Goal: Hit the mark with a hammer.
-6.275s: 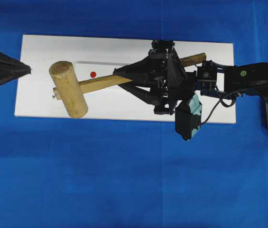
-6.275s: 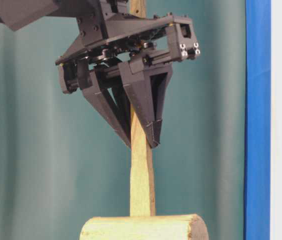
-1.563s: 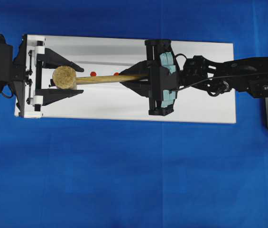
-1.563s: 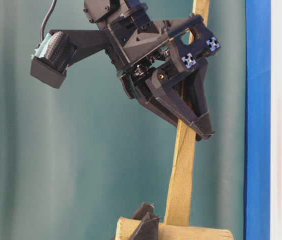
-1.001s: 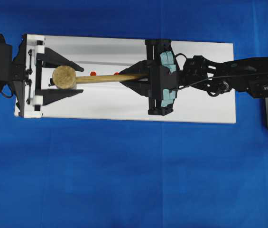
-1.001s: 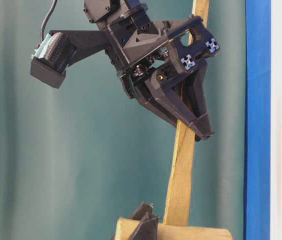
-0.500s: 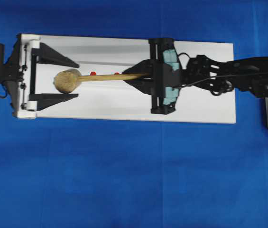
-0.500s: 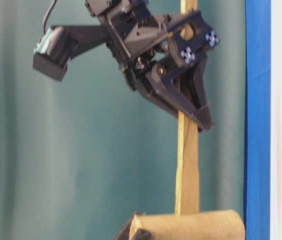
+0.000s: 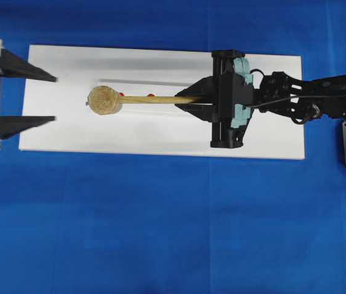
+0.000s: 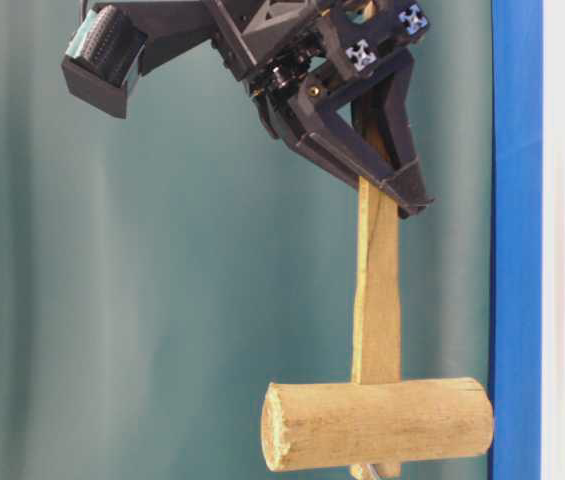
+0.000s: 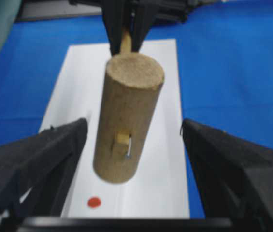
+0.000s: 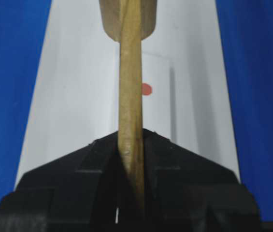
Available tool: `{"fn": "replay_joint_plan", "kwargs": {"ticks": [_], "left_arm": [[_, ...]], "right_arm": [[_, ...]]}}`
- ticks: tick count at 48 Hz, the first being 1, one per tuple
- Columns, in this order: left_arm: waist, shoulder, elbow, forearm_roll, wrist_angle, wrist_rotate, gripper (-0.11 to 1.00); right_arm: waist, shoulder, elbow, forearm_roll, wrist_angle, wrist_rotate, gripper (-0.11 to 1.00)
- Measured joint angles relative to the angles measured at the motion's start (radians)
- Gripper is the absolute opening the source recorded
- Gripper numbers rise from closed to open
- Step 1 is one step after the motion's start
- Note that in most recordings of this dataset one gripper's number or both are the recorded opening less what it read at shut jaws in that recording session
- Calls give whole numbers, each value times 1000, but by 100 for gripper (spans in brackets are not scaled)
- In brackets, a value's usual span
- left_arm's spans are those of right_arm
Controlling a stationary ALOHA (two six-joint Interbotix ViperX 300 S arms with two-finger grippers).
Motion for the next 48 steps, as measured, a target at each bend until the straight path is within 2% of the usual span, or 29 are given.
{"fn": "replay_joint_plan", "kwargs": {"ticks": [10,21,34,48], "left_arm": [[0,-112,34,0,75,-2,75],[0,-101,44,0,80,-2,75],[-2,-95,46,0,78,-3,74],[0,-95,46,0,80,-2,74]], "right_arm": [[0,0,0,-2,2,2,2],[-9,0,0,0,-5,2,2],[-81,0,0,0,-9,3,2],[-81,0,0,0,-8,6,2]]}}
